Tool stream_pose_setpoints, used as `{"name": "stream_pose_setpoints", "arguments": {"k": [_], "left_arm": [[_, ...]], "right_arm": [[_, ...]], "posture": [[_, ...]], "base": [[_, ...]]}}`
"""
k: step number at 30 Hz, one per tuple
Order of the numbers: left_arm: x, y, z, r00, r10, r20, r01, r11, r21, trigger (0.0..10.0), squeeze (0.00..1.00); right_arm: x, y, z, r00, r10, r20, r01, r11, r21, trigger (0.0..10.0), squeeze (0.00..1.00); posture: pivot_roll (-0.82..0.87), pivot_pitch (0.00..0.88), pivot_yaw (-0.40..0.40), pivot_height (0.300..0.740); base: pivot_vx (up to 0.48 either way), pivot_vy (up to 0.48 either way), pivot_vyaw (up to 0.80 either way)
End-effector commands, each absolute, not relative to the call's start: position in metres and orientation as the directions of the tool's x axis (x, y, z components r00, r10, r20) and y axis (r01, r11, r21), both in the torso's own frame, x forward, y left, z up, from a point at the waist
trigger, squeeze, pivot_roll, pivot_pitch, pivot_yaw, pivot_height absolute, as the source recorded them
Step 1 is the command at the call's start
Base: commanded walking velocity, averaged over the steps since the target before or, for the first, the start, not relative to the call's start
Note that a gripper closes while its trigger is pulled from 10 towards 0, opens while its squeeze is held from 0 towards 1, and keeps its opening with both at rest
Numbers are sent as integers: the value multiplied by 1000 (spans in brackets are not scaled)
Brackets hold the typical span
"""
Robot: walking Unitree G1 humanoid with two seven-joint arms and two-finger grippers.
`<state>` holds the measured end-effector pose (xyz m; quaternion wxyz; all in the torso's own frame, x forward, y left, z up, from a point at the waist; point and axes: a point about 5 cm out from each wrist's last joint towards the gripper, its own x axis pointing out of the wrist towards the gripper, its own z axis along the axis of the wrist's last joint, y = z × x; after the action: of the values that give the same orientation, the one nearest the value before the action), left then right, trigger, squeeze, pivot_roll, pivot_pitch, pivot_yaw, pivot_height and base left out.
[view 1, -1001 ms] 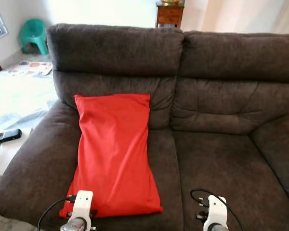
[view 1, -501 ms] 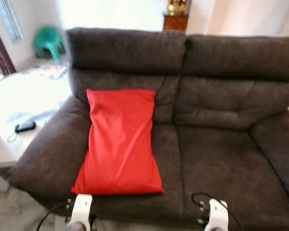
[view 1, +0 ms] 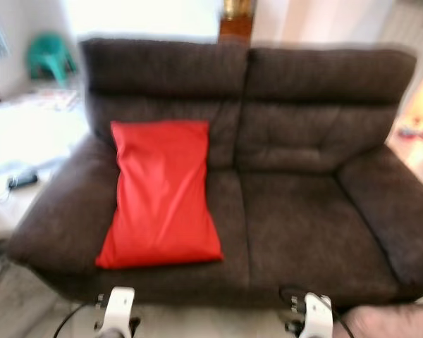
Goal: Move the pillow to the sofa from floor
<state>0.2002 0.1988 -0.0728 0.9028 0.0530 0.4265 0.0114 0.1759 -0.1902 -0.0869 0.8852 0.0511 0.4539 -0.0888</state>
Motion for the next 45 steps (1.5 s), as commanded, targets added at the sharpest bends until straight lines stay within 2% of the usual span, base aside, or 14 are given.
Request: {"name": "stream_pose_setpoints", "arguments": {"k": [1,14,25,33,45], "left_arm": [[204,197,-71,644,59,-763,32,994,104,10000,0],[205,199,-70,644,65,-762,43,992,121,10000,0],[202,198,-72,639,69,-766,34,992,118,10000,0],[199,200,-74,632,81,-771,25,992,125,10000,0],[201,198,-73,637,78,-767,34,991,129,10000,0]], "right_arm": [[180,-192,-85,582,-116,-805,200,980,4,10000,0],[181,-191,-84,595,-101,-797,187,982,15,10000,0],[183,-186,-83,604,-55,-795,115,993,19,10000,0],[180,-186,-85,594,-45,-803,133,990,43,10000,0],[168,-191,-90,560,-29,-828,110,993,40,10000,0]], "posture": [[53,0,-56,740],[54,0,-63,740],[45,0,-64,740],[49,0,-70,740],[48,0,-73,740]], "base": [[0,0,0],[0,0,0],[0,0,75],[0,0,195],[0,-308,0]]}}
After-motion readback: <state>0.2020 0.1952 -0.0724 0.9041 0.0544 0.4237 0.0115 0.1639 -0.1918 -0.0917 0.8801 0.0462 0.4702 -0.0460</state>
